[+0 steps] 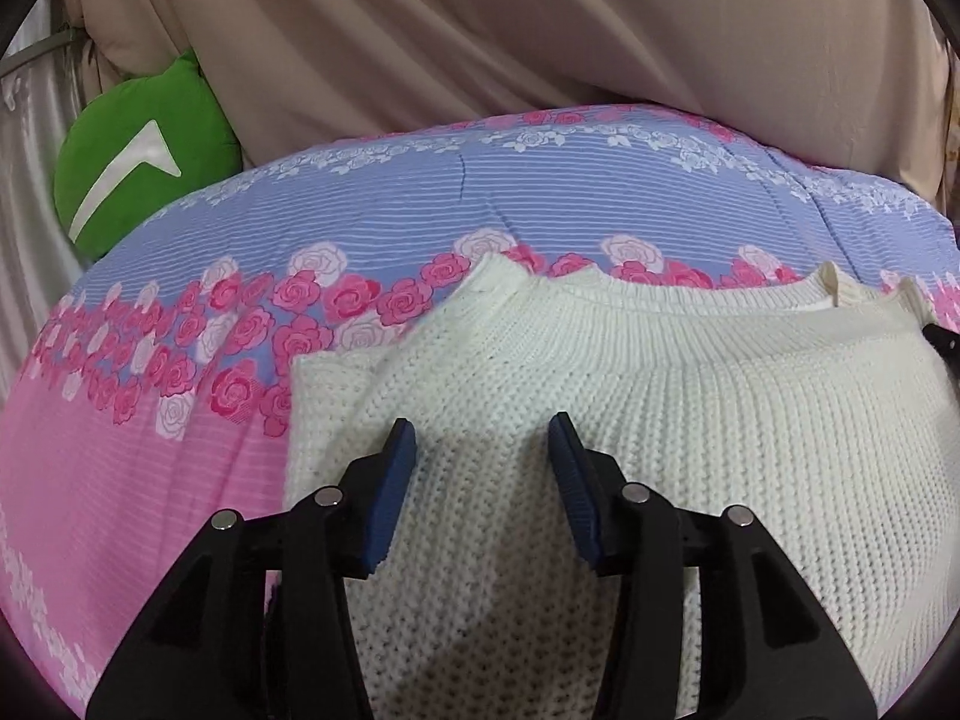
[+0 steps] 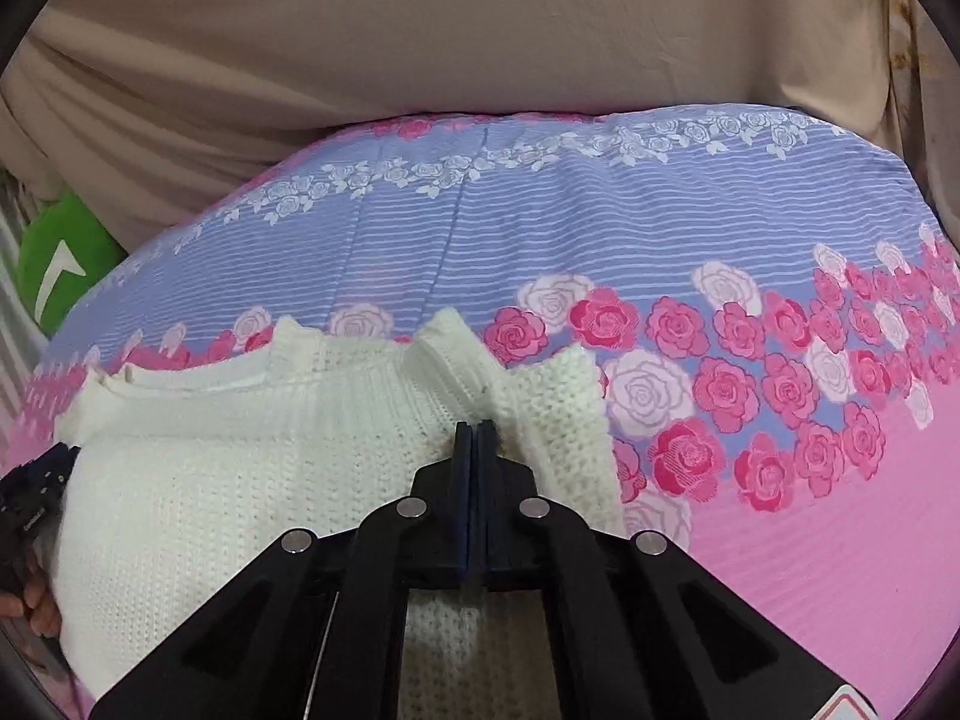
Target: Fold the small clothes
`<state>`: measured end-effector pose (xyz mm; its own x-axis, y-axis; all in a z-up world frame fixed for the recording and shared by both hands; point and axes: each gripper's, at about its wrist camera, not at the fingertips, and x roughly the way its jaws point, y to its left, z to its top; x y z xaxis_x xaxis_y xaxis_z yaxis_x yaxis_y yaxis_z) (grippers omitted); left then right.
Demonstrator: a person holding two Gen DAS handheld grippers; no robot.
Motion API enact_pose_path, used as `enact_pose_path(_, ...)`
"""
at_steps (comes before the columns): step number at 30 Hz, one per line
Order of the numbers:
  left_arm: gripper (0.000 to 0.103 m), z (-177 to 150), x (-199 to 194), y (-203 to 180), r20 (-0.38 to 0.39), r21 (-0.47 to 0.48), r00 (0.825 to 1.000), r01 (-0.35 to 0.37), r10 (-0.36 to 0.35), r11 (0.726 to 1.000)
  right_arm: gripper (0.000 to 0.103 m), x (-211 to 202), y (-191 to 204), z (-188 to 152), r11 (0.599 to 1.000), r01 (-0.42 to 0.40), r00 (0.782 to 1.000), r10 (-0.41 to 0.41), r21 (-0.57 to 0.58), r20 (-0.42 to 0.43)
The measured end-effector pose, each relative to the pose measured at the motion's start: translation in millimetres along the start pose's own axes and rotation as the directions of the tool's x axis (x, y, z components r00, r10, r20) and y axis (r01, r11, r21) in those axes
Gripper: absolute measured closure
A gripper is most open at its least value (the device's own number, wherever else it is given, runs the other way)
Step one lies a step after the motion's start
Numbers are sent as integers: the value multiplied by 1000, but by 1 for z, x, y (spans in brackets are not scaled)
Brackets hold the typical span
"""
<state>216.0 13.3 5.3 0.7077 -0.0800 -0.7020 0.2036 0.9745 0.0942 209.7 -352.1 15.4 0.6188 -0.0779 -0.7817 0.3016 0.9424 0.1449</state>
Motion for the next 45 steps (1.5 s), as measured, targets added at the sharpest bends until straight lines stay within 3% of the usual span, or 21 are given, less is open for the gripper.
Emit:
enact_pose_path(6, 57, 0, 1, -4, 16, 11, 1000, -17, 17, 1000, 101, 4, 19, -7, 992, 83, 996, -80, -91, 26)
enact_pose_path(11, 57, -2, 0, -9, 30, 30, 998, -49, 49, 998, 96, -15, 18, -9, 997, 63, 996, -59, -54, 71)
enact_pose_path(16, 55, -3, -2, -12, 38, 37, 997, -74, 73, 997, 99, -7, 19, -10, 989, 128, 991, -125, -72, 46)
enact_pose_path(19, 53, -4, -3, -12, 45, 40, 995, -92, 90, 995, 90, -27, 23, -12, 993, 94, 991, -87, -72, 100)
enact_pose_path(21, 52, -4, -3, -13, 49, 42, 994, -102, 100, 994, 86, -20, 24, -17, 984, 150, 986, -141, -99, 87)
enact_pose_path(24, 51, -5, -4, -13, 55, 46, 992, -114, 112, 992, 88, -18, 23, -18, 980, 175, 983, -168, -97, 74)
enact_pose_path(29, 45, -13, -29, -6, 93, 7, 990, -105, 104, 994, 85, -61, 40, -25, 998, 35, 995, -30, -56, 97)
enact_pose_path(34, 44, -40, -85, 10, 136, -56, 990, -19, 26, 998, 82, -82, 96, -61, 983, -98, 991, 111, -153, 80)
enact_pose_path(38, 43, -67, -106, 31, 128, -149, 992, 3, 16, 989, 82, -80, 145, -89, 951, -187, 980, 197, -245, 19)
enact_pose_path(41, 43, -87, -109, 46, 100, -202, 995, -9, 30, 979, 76, -65, 171, -111, 927, -193, 981, 190, -320, -42)
enact_pose_path(44, 43, -101, -107, 60, 66, -234, 997, -34, 51, 972, 74, -63, 185, -122, 913, -104, 994, 112, -395, -3)
enact_pose_path(45, 43, -104, -108, 64, 58, -246, 997, -31, 47, 969, 71, -68, 187, -120, 917, -113, 993, 122, -382, -1)
